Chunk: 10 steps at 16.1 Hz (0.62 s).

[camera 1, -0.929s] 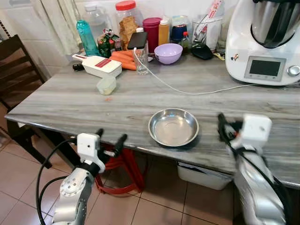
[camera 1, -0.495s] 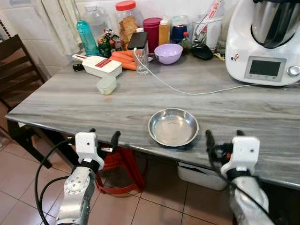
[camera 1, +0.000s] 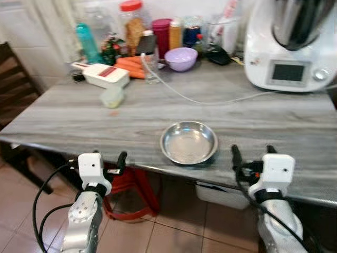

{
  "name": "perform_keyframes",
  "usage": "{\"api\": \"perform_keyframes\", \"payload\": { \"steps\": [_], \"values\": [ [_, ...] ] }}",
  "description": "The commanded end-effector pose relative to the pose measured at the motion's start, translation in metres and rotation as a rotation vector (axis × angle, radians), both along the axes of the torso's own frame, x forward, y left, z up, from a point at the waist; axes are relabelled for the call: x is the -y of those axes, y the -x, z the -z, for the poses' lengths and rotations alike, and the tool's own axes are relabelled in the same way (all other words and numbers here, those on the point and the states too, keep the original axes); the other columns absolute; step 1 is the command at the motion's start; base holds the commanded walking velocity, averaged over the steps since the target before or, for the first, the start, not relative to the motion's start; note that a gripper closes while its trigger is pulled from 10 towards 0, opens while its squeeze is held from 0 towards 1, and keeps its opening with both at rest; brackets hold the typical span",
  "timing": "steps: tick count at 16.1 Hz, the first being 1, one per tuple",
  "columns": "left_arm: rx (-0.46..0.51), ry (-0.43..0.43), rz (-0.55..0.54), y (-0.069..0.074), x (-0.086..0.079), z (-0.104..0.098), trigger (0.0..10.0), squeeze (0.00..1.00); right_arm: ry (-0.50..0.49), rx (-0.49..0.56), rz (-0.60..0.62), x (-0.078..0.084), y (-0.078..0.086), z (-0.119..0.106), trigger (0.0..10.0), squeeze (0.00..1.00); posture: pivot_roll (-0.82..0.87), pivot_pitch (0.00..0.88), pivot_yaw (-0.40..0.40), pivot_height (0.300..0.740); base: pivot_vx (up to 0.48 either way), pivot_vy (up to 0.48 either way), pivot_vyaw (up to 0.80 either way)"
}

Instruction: Setting the table

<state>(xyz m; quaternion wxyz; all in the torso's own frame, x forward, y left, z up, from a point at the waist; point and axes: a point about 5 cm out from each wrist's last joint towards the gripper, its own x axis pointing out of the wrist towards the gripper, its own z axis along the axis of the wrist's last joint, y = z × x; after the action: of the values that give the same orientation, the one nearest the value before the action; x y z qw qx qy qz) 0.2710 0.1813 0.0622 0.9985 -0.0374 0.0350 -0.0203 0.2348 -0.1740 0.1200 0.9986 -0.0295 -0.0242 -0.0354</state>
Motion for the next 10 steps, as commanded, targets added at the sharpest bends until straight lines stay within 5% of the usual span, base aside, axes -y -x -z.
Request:
{"api": "perform_keyframes", "payload": {
  "steps": [1, 2, 10],
  "values": [
    [-0.01, -0.014, -0.019, -0.0004, -0.0053, 0.0006, 10.0, 0.0, -0.014, 0.013, -0.015, -0.0032, -0.0034, -0.0038, 10.0, 0.14, -0.11, 0.0, 0.132, 0.74, 0.0, 0.0, 0.0],
    [-0.011, -0.015, -0.019, -0.0001, -0.0052, 0.0008, 10.0, 0.0, -0.03, 0.021, -0.028, -0.005, -0.0037, -0.0052, 10.0, 0.0, -0.11, 0.0, 0.132, 0.74, 0.0, 0.0, 0.0],
    [-0.021, -0.043, -0.015, -0.0014, -0.0086, 0.0008, 10.0, 0.0, 0.009, 0.014, 0.031, -0.004, -0.0068, -0.0012, 10.0, 0.0, -0.11, 0.002, 0.137, 0.74, -0.205, 0.0, 0.0]
  ]
}}
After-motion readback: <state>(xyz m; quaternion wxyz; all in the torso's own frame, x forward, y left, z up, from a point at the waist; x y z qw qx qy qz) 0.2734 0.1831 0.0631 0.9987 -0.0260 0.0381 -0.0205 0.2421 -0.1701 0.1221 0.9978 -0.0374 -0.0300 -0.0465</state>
